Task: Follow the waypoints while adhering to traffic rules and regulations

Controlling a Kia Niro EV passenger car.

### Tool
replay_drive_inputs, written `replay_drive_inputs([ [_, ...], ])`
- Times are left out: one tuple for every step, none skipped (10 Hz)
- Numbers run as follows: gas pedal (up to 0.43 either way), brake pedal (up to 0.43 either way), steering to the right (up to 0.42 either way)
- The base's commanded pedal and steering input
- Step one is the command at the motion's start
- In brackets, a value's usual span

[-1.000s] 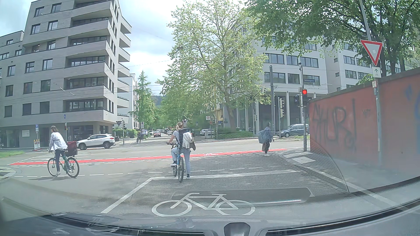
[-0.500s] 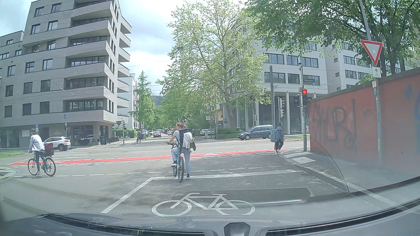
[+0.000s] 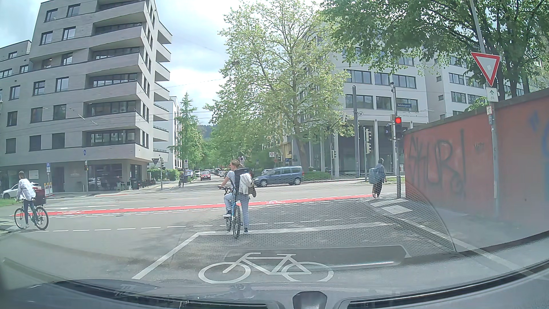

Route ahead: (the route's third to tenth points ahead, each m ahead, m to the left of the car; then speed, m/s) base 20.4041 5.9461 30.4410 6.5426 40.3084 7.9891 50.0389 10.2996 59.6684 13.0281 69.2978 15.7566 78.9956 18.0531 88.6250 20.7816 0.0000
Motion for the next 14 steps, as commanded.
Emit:
replay_drive_inputs([
  [0.0,0.226,-0.008],
  [0.0,0.226,-0.008],
  [0.0,0.226,-0.008],
  [0.0,0.226,-0.008],
  [0.0,0.226,-0.008],
  [0.0,0.226,-0.008],
  [0.0,0.226,-0.008],
  [0.0,0.226,-0.008],
  [0.0,0.226,-0.008],
  [0.0,0.226,-0.008],
  [0.0,0.226,-0.008],
  [0.0,0.226,-0.008],
  [0.0,0.226,-0.008],
  [0.0,0.226,-0.008],
])
